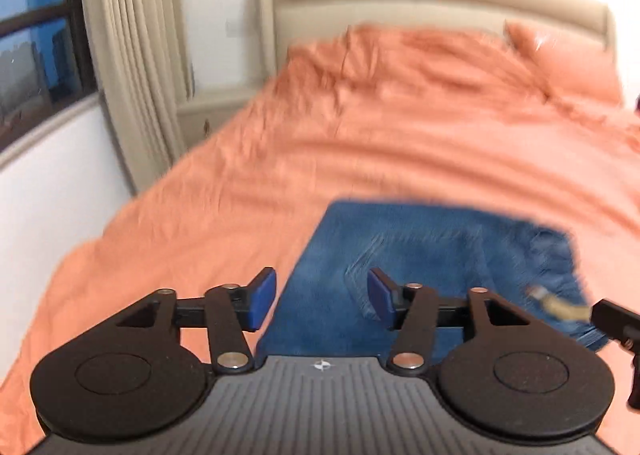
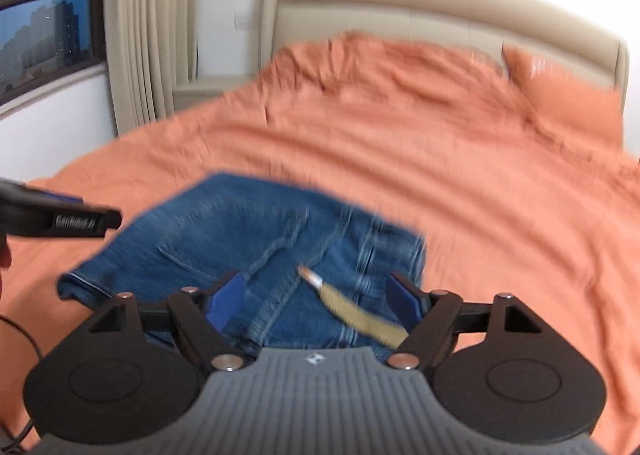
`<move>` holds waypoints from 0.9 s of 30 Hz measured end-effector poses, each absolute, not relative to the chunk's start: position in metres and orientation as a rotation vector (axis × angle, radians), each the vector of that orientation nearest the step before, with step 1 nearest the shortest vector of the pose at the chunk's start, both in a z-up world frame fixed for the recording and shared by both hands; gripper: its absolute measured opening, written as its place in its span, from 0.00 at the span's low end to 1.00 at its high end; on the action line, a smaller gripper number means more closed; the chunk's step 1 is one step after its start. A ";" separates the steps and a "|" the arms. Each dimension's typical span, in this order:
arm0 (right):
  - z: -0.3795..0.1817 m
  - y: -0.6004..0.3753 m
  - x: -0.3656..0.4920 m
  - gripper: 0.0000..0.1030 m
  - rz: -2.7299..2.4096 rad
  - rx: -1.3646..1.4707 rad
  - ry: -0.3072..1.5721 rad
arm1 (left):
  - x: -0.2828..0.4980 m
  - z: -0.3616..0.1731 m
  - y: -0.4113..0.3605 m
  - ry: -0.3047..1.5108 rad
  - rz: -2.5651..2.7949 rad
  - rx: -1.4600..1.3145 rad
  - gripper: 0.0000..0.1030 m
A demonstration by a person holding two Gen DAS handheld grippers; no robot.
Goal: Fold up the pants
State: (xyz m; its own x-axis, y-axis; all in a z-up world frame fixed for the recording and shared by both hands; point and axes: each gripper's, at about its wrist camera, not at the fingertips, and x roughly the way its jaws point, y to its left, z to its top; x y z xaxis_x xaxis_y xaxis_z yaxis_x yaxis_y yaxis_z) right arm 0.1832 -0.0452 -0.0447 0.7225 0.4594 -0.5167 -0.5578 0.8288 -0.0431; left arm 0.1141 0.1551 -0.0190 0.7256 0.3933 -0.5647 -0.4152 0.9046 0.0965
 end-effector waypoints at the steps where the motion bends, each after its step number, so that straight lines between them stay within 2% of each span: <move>1: -0.035 -0.049 0.173 0.78 0.564 -0.194 0.478 | 0.107 -0.011 0.152 0.585 0.433 -0.036 0.68; 3: -0.020 -0.056 0.154 0.78 0.559 -0.187 0.420 | 0.088 0.003 0.140 0.523 0.415 -0.029 0.81; 5: -0.010 -0.063 0.136 0.79 0.553 -0.184 0.383 | 0.073 0.011 0.129 0.477 0.410 -0.017 0.89; 16: 0.004 -0.108 0.057 0.79 0.490 -0.138 0.310 | 0.021 0.012 0.074 0.450 0.376 0.049 0.89; 27: -0.035 -0.130 0.037 0.79 0.450 -0.106 0.374 | 0.008 -0.017 0.058 0.521 0.333 -0.023 0.89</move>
State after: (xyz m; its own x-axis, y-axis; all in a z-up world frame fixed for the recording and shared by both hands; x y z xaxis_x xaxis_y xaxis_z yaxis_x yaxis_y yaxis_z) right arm 0.0371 -0.1298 -0.0353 0.8336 0.4050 -0.3756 -0.4435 0.8961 -0.0180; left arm 0.0083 0.0582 -0.0172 0.8150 0.3060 -0.4921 -0.3177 0.9461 0.0621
